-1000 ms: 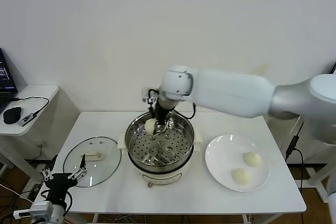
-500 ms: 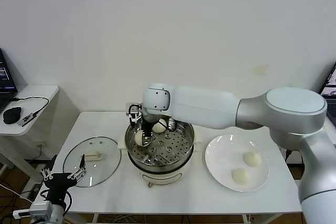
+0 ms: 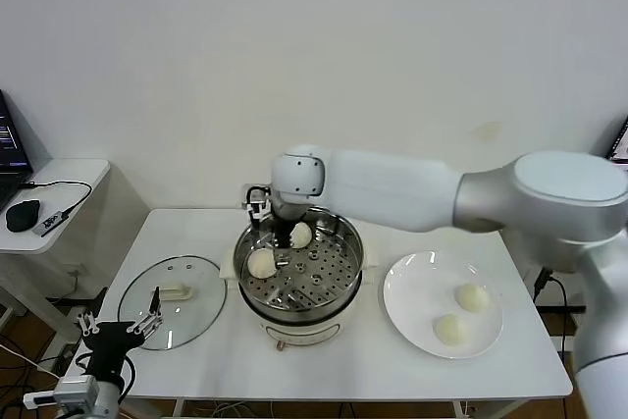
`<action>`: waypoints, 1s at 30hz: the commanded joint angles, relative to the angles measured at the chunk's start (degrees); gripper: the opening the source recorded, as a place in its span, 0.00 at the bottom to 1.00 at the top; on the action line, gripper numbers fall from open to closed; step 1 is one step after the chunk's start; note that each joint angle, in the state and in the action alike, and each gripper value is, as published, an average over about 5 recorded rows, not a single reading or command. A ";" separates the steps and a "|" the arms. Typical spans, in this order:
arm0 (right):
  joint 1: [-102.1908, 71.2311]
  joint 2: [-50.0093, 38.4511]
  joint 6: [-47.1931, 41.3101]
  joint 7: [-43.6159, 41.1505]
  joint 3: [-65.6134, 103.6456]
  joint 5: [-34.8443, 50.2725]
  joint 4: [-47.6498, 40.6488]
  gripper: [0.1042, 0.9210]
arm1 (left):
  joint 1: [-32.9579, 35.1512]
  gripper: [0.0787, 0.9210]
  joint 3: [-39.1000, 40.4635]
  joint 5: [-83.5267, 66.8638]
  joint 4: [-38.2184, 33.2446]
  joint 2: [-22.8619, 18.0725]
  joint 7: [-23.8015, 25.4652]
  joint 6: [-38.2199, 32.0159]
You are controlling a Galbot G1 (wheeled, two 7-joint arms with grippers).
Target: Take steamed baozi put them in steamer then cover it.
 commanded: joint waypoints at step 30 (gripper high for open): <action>-21.54 -51.57 19.14 -13.62 13.24 -36.86 23.95 0.88 | 1.74 0.88 0.80 0.42 1.04 -0.13 0.10 0.15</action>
